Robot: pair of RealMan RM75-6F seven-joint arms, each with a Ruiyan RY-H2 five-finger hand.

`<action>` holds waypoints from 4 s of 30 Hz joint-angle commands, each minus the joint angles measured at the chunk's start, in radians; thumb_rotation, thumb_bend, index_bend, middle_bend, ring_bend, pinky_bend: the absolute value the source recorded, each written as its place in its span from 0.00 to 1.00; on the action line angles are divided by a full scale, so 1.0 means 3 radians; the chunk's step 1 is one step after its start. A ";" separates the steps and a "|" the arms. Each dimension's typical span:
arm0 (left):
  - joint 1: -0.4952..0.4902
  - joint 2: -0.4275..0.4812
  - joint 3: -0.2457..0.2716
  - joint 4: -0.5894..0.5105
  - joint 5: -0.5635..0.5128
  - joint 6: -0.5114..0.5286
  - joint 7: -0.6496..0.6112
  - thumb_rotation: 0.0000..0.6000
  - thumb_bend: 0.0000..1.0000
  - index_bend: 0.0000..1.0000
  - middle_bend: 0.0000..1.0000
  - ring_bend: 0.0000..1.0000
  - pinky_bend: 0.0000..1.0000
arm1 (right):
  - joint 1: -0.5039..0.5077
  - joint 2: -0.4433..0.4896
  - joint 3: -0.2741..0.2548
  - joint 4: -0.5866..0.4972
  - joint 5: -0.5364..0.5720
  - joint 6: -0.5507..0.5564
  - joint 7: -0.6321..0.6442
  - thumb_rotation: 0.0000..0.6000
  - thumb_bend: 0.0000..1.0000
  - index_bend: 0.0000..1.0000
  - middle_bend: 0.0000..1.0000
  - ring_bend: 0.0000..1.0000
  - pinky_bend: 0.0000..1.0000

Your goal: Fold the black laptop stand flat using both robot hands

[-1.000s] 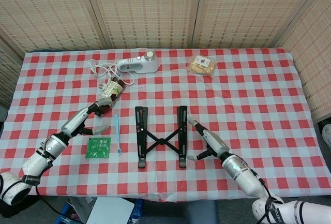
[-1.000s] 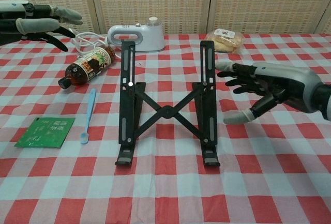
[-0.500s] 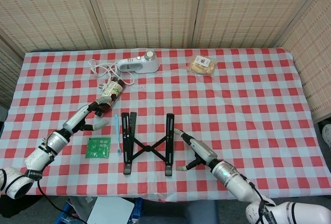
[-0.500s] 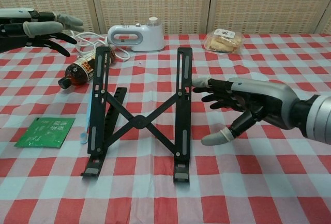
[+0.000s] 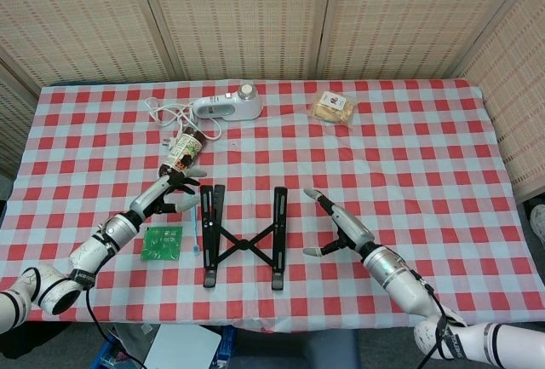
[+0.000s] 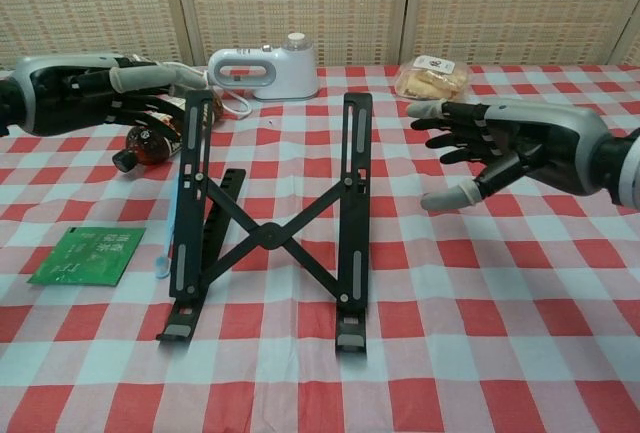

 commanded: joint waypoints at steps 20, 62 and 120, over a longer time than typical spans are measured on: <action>-0.0228 0.0084 0.0089 -0.0183 0.0232 -0.0130 -0.1070 0.60 0.22 0.31 0.40 0.45 0.45 | 0.0116 -0.0462 0.0278 0.0346 -0.0531 -0.0187 0.1572 1.00 0.01 0.07 0.17 0.03 0.04; -0.0101 0.0990 0.1229 -0.0945 0.1481 0.1318 -0.1095 0.63 0.22 0.33 0.41 0.46 0.47 | 0.0289 -0.0073 -0.0673 -0.0102 -0.1692 0.0541 0.1767 1.00 0.02 0.09 0.18 0.05 0.06; -0.0028 0.0957 0.1268 -0.0790 0.1316 0.1445 -0.0194 0.82 0.22 0.22 0.30 0.31 0.43 | 0.0215 0.0144 -0.1056 -0.0346 -0.1731 0.0972 0.2061 1.00 0.15 0.09 0.18 0.05 0.10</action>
